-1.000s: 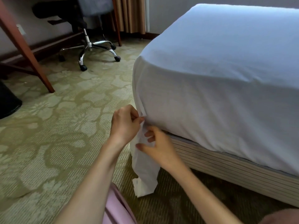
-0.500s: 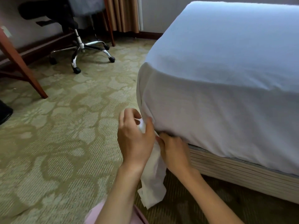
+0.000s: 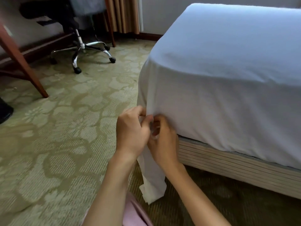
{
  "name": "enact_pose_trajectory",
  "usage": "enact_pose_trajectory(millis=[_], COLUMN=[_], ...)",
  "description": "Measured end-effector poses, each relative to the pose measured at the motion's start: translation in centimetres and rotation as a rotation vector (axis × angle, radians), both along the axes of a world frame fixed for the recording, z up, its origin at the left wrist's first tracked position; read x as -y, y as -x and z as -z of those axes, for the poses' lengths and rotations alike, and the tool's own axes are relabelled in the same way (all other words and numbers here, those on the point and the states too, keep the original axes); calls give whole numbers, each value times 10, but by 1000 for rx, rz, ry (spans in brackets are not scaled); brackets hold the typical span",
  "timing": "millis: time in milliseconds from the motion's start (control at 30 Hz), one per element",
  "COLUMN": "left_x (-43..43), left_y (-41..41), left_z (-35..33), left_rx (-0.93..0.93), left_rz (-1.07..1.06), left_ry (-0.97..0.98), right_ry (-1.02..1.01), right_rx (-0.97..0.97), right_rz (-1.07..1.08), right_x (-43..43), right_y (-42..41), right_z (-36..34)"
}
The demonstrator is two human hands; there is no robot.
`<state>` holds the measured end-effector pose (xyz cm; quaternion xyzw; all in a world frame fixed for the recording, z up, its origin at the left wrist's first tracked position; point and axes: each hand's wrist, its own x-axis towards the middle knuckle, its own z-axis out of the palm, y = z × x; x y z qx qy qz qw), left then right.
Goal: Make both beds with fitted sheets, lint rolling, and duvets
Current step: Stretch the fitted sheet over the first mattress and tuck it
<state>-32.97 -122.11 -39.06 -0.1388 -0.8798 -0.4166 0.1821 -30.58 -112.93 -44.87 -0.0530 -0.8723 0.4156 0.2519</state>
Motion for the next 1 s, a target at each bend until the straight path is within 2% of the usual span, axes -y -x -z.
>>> enact_pose_trajectory(millis=[133, 200, 300, 567, 633, 733, 800, 867, 1000], left_x=[9, 10, 1, -16, -16, -6, 7, 19, 7], left_y=[0, 6, 15, 28, 28, 21, 9, -11, -46], left_z=[-4, 0, 6, 34, 34, 22, 13, 8, 3], left_rx=[105, 95, 233, 495, 444, 270, 200, 218, 207], left_rz=[21, -82, -213, -66, -109, -155, -76, 47, 293], left_ry=[-42, 55, 236, 522, 489, 417, 437, 489, 696], right_ry=[-68, -75, -89, 47, 53, 64, 83, 126, 173], right_rx=[-87, -96, -128, -36, -32, -26, -28, -45, -37], right_rz=[138, 152, 155, 14, -4, -27, -37, -38, -5], right_x=[-9, -17, -19, -22, -24, -26, -28, -30, -32], right_y=[9, 7, 0, -2, -2, -3, -3, -4, -6], right_z=[-2, -1, -3, -9, -11, -13, -15, -16, -20])
